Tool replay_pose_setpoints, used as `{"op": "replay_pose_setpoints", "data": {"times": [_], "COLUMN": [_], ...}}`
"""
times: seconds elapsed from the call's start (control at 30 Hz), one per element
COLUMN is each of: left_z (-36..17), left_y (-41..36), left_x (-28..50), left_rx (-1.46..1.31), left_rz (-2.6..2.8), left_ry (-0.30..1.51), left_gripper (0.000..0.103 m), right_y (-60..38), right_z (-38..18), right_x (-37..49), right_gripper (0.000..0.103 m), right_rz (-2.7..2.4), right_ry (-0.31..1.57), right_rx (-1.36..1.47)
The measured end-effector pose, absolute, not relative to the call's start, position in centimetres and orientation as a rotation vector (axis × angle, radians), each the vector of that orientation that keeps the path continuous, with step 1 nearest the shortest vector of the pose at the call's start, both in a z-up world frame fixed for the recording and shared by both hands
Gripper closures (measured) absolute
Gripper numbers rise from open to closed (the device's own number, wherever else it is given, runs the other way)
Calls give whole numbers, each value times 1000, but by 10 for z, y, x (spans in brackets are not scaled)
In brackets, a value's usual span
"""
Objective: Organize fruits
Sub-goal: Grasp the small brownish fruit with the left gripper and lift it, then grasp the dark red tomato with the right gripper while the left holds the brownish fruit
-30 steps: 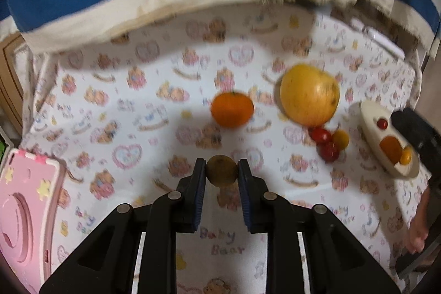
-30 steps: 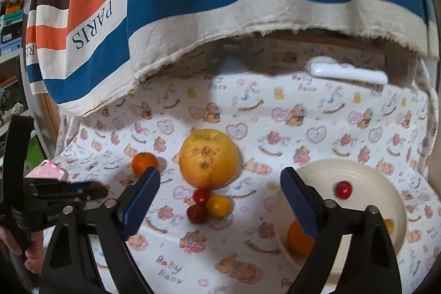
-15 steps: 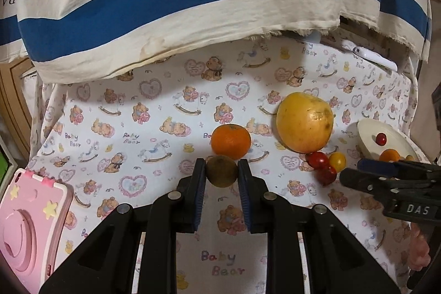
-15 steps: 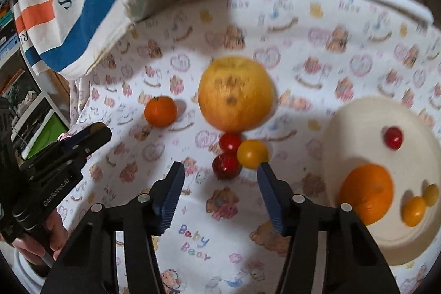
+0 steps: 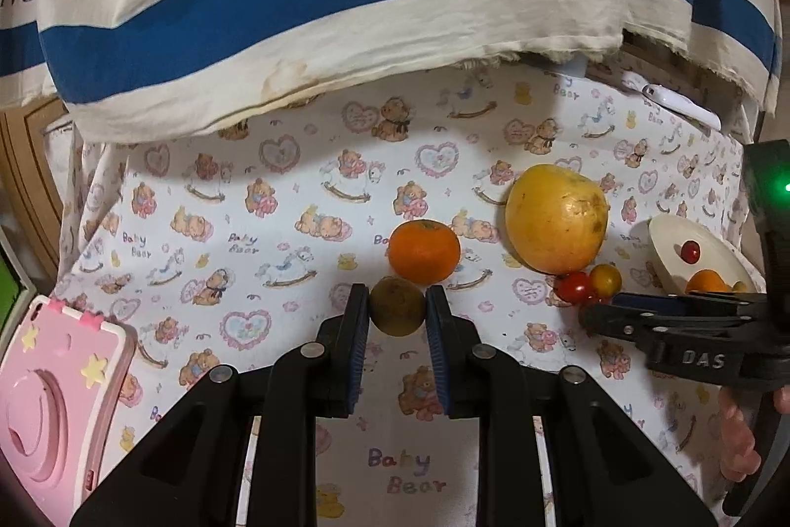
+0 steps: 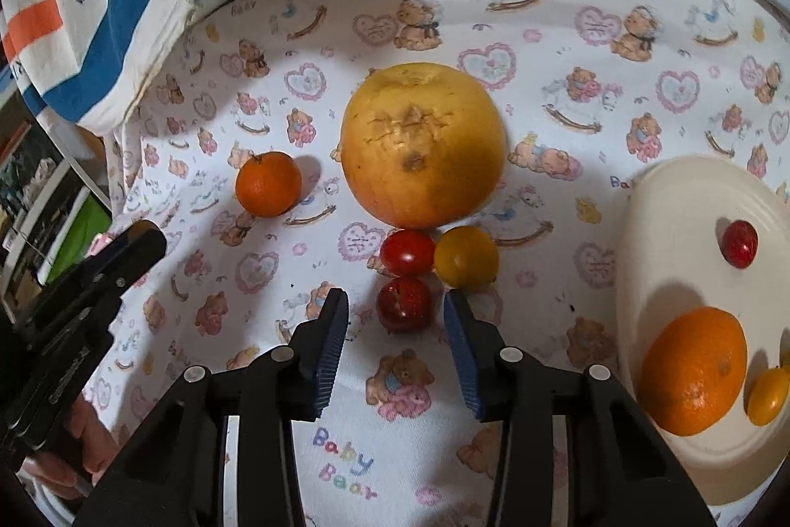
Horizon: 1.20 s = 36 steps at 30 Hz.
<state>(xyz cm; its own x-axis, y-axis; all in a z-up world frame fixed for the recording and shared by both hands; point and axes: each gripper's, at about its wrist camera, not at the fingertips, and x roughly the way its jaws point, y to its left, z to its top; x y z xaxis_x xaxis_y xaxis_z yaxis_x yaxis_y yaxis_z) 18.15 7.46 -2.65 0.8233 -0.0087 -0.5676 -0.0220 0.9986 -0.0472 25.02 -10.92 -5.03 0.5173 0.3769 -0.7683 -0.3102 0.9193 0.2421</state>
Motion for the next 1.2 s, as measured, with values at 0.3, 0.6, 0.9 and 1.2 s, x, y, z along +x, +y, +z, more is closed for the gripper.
{"op": "replay_pose_setpoints", "data": {"times": [0.3,0.6,0.9,1.2], "left_z": [-25,-23,-19,-17], "left_y": [73,69,64,63], "left_x": [180,177,171,168], "left_rx": [-36,-12,11,33], "left_rz": [10,11,12,10], "left_ry": [592,570,537,530], "left_gripper": [81,81,81,81], "right_y": [-93,-89,-103,-144], "right_z": [-57,-53,-25,-1], "right_x": [254,241,196,164], "right_gripper": [68,76,76,76], "right_rz": [335,334,395,392], "right_ry": [913,851,716,624], "right_rx": [-29,-77,-96,-39]}}
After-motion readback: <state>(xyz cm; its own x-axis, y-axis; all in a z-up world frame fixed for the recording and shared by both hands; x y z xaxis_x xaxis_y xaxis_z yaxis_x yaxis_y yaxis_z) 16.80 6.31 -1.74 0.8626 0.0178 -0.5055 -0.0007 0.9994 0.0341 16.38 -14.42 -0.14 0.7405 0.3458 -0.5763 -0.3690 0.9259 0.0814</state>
